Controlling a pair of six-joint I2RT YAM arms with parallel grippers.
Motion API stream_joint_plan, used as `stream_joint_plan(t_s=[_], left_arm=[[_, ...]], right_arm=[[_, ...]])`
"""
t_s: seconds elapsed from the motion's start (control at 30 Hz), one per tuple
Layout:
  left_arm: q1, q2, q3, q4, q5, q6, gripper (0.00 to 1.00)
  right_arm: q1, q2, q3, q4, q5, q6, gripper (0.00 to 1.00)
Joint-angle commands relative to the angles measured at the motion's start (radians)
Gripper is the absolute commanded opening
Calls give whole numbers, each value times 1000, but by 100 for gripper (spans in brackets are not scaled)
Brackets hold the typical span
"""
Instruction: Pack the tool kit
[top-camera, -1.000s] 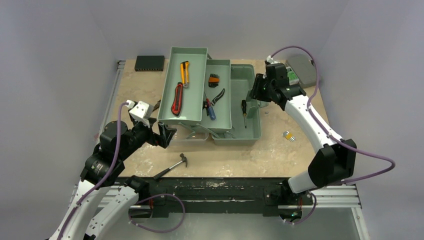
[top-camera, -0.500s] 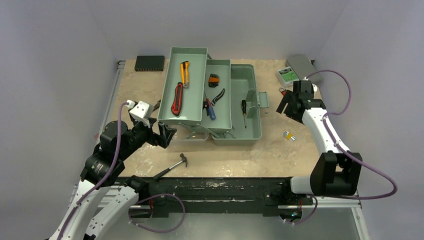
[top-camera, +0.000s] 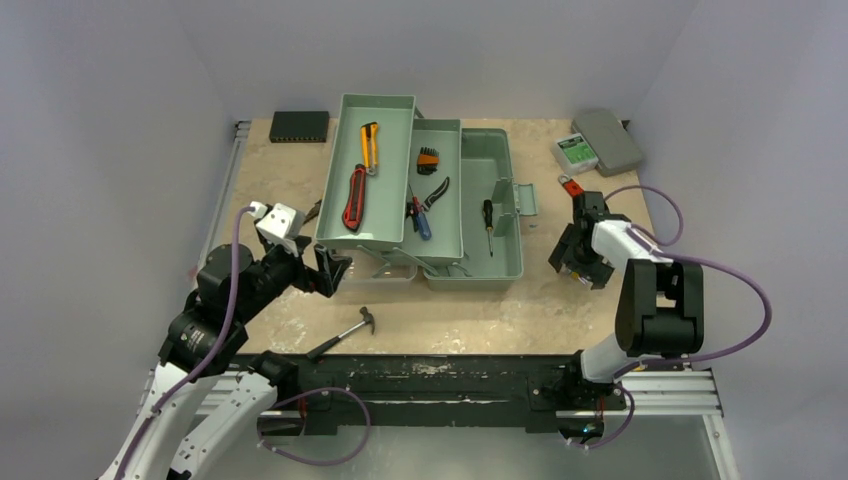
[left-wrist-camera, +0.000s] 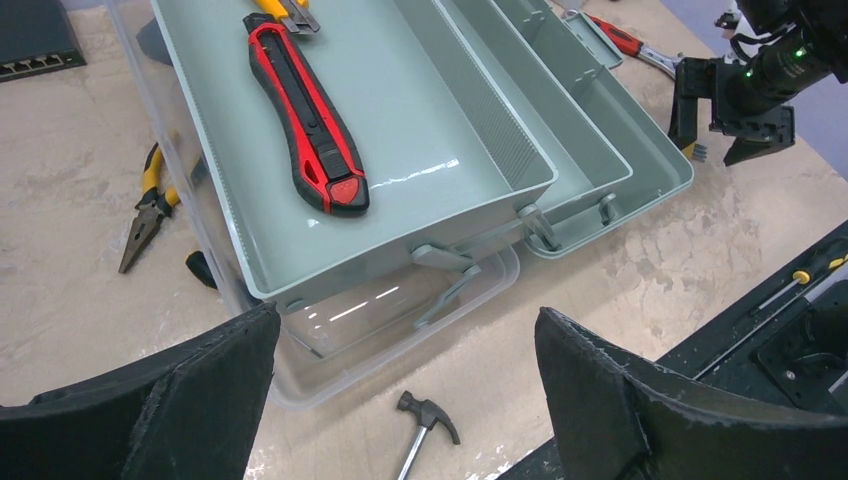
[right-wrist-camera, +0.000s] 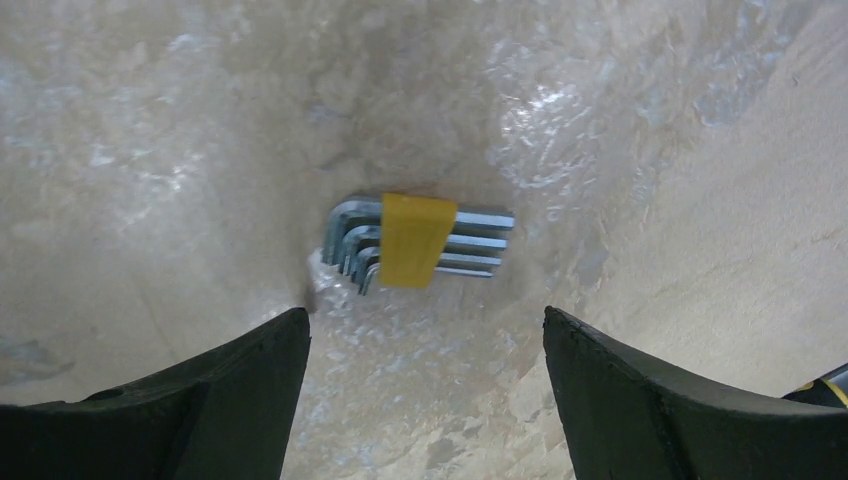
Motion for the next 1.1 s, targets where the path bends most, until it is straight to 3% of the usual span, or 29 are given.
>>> stream_joint_plan(t_s=[0.0,0.5,0.7,1.07], left_arm=[[-11,-10,3,13,-22,9,95],[-14,-22,4,8,-30,15,95],[-13,-22,5,6,-29,16,95],[-14,-19,4,7,-25,18,95]], right_arm=[[-42,-49,-45,91,21,65,82],[-115,-65,-131,282,-75,112,75],[-121,-76,-134,302,-111,159,81],[-121,-45,-70,158,-14,253,78]])
